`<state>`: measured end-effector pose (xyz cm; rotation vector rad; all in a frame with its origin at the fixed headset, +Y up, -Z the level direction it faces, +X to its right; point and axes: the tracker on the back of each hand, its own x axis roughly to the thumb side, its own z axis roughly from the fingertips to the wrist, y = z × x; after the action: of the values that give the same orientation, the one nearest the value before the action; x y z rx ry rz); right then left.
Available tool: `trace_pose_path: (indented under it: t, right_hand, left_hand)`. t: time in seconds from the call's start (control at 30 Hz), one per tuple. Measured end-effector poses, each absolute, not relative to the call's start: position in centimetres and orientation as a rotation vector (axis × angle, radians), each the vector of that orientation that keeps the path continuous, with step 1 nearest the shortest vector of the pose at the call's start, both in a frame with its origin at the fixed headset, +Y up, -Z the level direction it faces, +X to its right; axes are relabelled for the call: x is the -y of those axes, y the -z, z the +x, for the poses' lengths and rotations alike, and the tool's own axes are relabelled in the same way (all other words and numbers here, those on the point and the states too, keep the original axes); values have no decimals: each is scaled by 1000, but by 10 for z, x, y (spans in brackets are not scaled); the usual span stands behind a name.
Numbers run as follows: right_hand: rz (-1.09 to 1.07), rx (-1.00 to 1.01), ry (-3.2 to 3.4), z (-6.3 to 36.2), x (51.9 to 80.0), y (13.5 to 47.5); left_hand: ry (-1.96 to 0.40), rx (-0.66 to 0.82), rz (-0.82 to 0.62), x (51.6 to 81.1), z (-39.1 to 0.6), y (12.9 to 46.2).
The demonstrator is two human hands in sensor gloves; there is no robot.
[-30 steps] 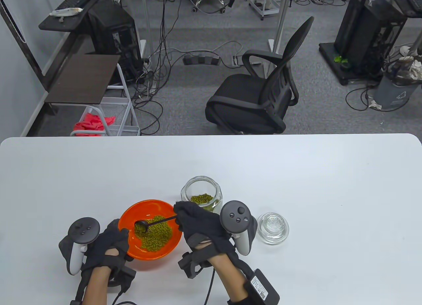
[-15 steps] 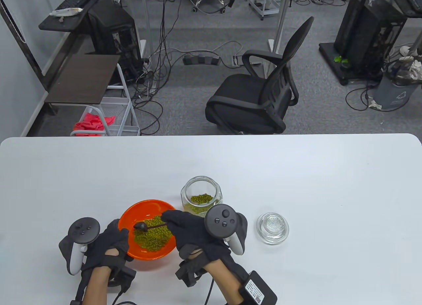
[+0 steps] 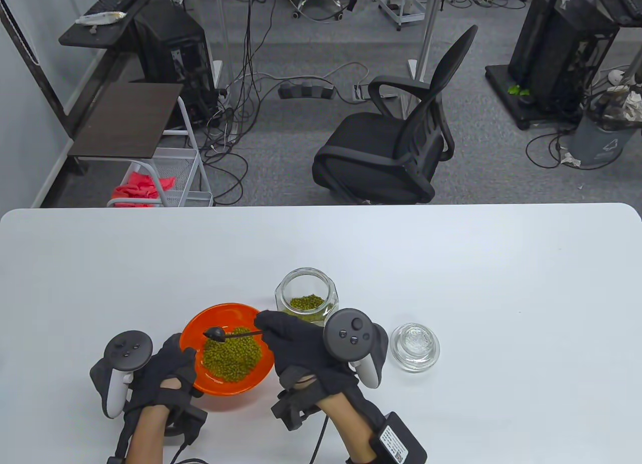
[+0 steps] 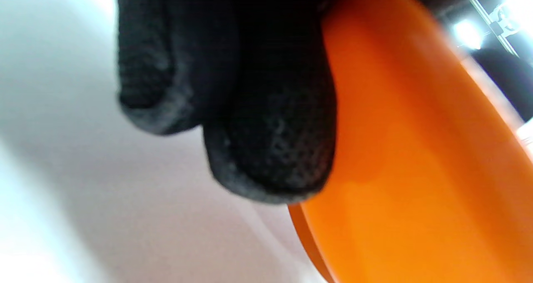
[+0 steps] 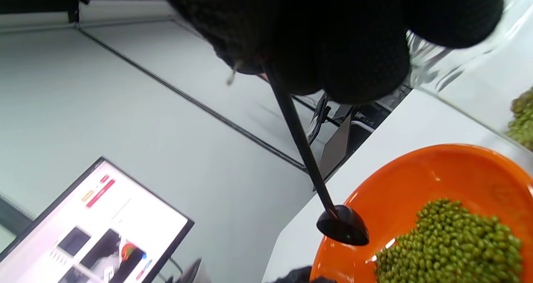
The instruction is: Portion mung beans with measuring scoop (Bowl in hand)
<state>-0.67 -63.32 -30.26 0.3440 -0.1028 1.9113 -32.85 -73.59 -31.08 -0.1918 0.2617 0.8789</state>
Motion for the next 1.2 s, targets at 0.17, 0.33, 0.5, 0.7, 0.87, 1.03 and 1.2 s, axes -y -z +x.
trace_pose_path:
  t: [0.17,0.33,0.5,0.7,0.87,1.03,1.2]
  right_hand:
    - [279,169,-1845,8,631,305]
    - [203,259,-1784,27,627,305]
    - [132,336,-1769,46,622,306]
    - [16,394,-1740,72,622,308]
    - [-84,441,-1706,91,627,310]
    - [-160,479,-1703,103,632,312]
    - [-223,508,-1709,111,638,314]
  left_hand:
    - [-876,-263,-192,736,-328,311]
    - [-874,-262,-192,736,-328,311]
    - [-873,-262,-193,736,-328,311]
    - [-874,-261,-192,736,-328,311]
    - [-875,-259,-191,736,-328,311]
    - [-874,-259,-191,736,-328,311]
    - [-875,-260,-190,736,-328,311]
